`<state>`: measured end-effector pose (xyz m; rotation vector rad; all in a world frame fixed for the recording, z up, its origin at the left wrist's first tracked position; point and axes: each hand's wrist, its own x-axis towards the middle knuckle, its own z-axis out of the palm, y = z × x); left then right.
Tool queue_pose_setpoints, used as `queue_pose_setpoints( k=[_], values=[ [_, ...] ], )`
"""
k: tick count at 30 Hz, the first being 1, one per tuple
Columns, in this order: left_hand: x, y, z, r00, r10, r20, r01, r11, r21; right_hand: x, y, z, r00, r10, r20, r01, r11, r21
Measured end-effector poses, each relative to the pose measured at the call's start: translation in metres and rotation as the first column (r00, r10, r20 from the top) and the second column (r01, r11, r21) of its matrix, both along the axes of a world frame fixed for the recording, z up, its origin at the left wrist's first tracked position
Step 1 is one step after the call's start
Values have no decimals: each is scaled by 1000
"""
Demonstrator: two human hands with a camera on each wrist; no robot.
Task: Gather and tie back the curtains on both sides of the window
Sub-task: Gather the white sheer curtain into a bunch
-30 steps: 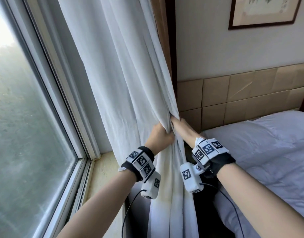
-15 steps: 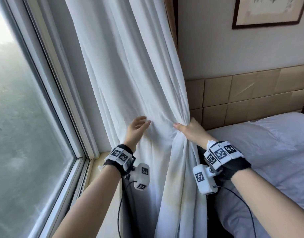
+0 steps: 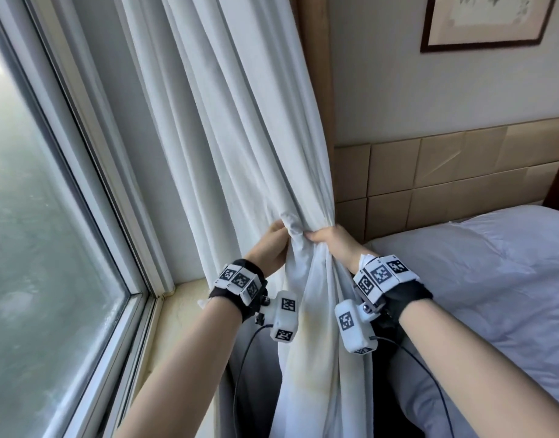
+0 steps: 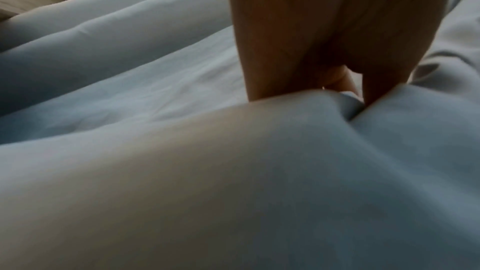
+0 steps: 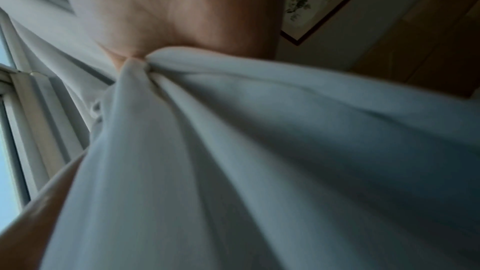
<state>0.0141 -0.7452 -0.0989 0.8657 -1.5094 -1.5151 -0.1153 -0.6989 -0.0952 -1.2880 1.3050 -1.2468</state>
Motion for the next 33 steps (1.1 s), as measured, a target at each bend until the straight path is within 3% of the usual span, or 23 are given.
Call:
queue_pose_setpoints(
  k=[3, 6, 10, 13, 16, 21, 25, 27, 29, 32, 33],
  values=[
    [5, 1, 6, 999, 30, -36, -34, 994, -109, -2, 3, 0, 1000, -6, -7, 6, 1000, -8],
    [11, -1, 4, 974, 227, -4, -222, 947, -234, -5, -1, -1, 998, -60, 7, 60, 997, -57],
    [24, -15, -9, 894, 448, -19, -429, 841, -330, -8, -9, -2, 973, -209, -102, 202, 977, -73],
    [30, -14, -16, 838, 544, 37, -463, 746, -479, -14, -19, -7, 950, -230, -209, 219, 973, -78],
    [34, -7, -23, 828, 560, -11, -490, 714, -500, -6, -5, 7, 919, -245, -307, 237, 969, -67],
    [32, 27, -28, 775, 614, -147, -576, 592, -563, -2, -7, 7, 861, -300, -411, 304, 951, -59],
    [16, 69, -28, 838, 519, -167, -466, 521, -715, 9, -8, 6, 828, -301, -474, 318, 947, -47],
    [3, 74, -30, 876, 482, -23, -336, 574, -747, 15, -9, 3, 831, -285, -478, 311, 950, -27],
    [-8, 69, -36, 879, 446, 169, -191, 654, -732, 15, -11, 1, 884, -239, -402, 270, 963, 21],
    [-13, 55, -50, 798, 370, 476, -45, 824, -565, 9, -6, 2, 974, -158, -164, 164, 986, 22],
    [-14, 50, -57, 771, 350, 532, -1, 836, -548, 7, -2, 2, 985, -122, -125, 126, 992, 24]
  ],
)
